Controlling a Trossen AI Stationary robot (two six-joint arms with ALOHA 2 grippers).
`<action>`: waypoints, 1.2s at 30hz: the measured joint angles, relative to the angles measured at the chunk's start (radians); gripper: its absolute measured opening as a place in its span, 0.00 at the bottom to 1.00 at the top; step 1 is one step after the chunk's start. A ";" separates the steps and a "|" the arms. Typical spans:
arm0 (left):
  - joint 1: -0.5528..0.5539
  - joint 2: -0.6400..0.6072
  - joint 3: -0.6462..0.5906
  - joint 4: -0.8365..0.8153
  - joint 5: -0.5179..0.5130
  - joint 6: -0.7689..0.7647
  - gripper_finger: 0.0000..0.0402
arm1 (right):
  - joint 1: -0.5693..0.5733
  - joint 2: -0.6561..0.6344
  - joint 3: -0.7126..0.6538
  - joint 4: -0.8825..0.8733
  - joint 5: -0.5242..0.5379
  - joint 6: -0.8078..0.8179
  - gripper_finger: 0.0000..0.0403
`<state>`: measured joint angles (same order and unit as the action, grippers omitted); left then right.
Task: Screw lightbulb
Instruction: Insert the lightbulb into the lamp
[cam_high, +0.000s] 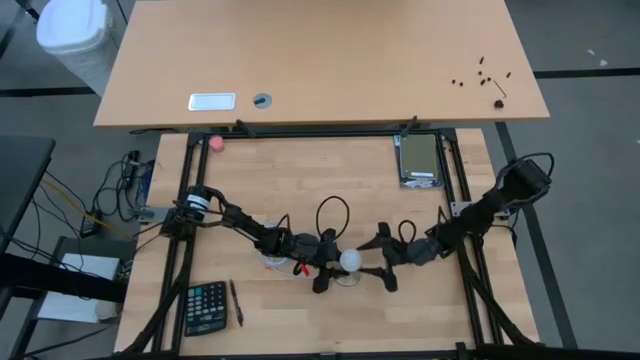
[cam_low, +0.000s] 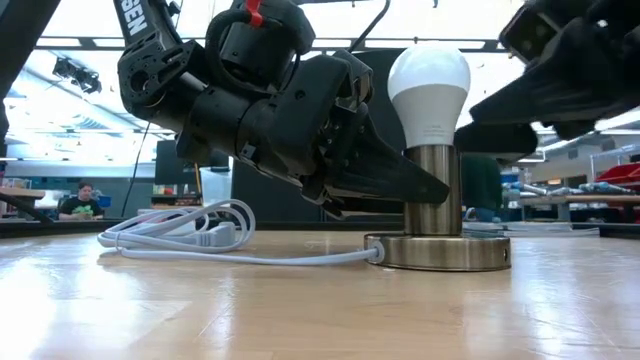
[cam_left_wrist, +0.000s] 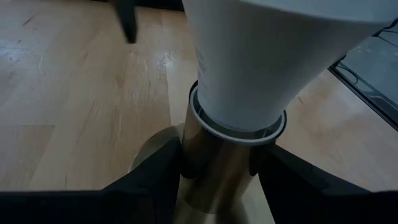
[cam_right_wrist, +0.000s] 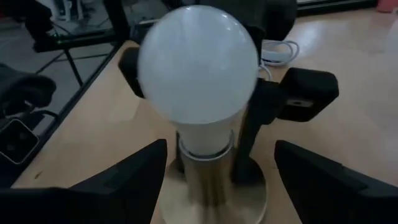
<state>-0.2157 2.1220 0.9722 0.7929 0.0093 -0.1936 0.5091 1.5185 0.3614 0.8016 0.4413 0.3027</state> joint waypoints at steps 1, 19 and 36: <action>0.000 0.000 0.000 0.000 0.000 0.000 0.49 | -0.013 0.000 0.002 0.001 -0.024 -0.011 0.77; 0.000 0.000 0.000 0.000 -0.003 0.001 0.49 | -0.030 0.001 0.089 -0.107 -0.193 -0.054 0.77; 0.003 0.000 0.000 0.000 -0.020 -0.002 0.49 | 0.051 0.000 0.089 -0.200 -0.039 0.067 0.77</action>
<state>-0.2131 2.1220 0.9722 0.7928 -0.0104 -0.1959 0.5599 1.5185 0.4507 0.6017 0.4027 0.3694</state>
